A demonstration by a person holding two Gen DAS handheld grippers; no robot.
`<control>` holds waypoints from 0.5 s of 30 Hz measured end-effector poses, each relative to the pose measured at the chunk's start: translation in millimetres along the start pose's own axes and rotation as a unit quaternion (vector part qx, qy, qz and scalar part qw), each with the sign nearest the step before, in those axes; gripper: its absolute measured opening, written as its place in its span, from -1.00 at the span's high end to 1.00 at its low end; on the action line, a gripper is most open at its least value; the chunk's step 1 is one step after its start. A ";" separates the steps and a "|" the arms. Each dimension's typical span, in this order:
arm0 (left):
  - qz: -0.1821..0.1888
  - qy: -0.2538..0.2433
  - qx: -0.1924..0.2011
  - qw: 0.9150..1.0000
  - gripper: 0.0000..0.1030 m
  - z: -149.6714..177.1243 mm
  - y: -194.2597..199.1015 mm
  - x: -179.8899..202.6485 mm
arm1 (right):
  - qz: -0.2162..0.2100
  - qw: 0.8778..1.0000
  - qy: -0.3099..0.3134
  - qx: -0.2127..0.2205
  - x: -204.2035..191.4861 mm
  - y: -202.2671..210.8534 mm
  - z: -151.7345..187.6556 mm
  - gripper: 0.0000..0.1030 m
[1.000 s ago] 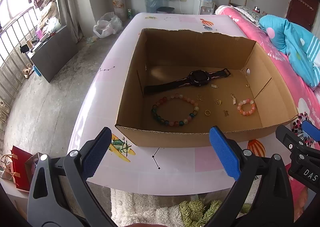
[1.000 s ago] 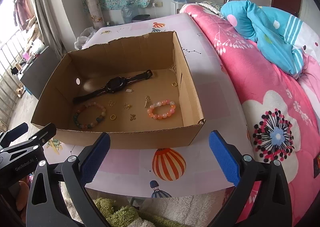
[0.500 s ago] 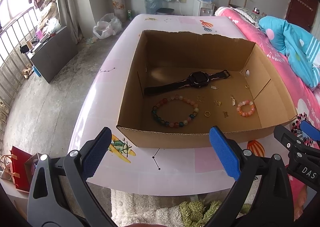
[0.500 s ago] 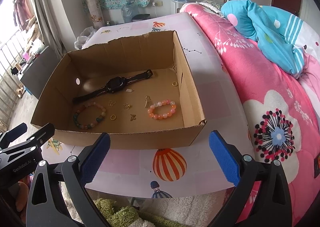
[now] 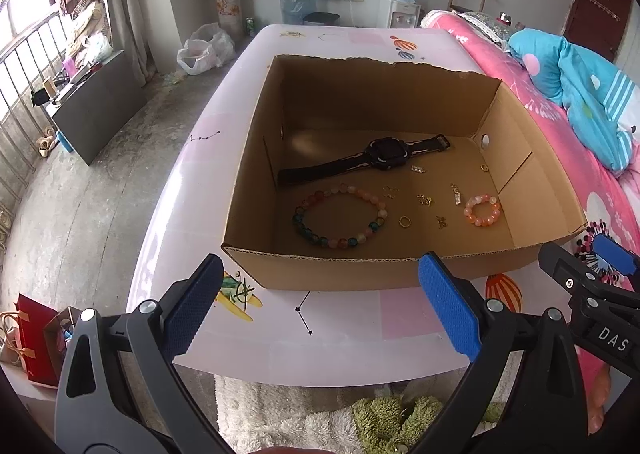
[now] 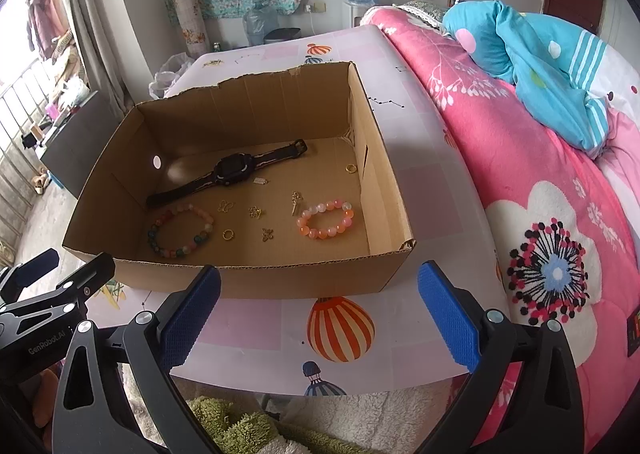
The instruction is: Organize jewelry
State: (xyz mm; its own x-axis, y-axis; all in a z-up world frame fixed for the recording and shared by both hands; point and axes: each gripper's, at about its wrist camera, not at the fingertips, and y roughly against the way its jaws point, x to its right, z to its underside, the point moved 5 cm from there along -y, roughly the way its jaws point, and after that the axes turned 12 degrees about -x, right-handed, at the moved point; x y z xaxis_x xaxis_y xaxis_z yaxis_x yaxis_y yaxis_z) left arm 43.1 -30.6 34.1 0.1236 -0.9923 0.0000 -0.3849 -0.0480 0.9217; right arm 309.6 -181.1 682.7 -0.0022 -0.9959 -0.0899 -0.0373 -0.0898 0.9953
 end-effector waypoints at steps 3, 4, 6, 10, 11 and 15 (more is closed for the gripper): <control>0.003 -0.002 -0.009 1.000 -0.84 1.9 -3.3 1.0 | 0.000 1.000 0.000 0.000 -0.1 0.0 0.1 -0.87; 0.004 -0.002 -0.012 1.000 -0.84 2.5 -4.9 1.5 | 0.000 1.000 0.000 0.000 -0.2 0.1 0.3 -0.87; 0.007 -0.001 -0.020 1.000 -0.84 3.8 -8.9 1.8 | 0.000 1.000 0.000 0.000 -0.3 0.0 0.2 -0.87; 0.010 0.001 -0.028 1.000 -0.84 5.1 -13.2 2.1 | 0.001 1.000 -0.001 -0.002 -0.6 -0.2 0.3 -0.87; 0.010 0.001 -0.030 1.000 -0.84 5.4 -13.8 2.2 | 0.001 1.000 0.000 -0.002 -0.7 -0.4 0.5 -0.87; 0.009 -0.001 -0.032 0.999 -0.84 6.7 -15.1 3.3 | 0.001 1.000 0.002 -0.004 -1.7 -1.0 1.3 -0.87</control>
State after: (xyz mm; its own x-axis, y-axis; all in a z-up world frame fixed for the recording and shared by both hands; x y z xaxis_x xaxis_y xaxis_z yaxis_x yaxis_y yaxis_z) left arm 43.1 -33.9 17.7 0.1143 -0.9933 0.0165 -0.3274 -0.0220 0.9446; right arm 308.4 -179.3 681.9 0.0021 -0.9962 -0.0872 -0.0297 -0.0872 0.9957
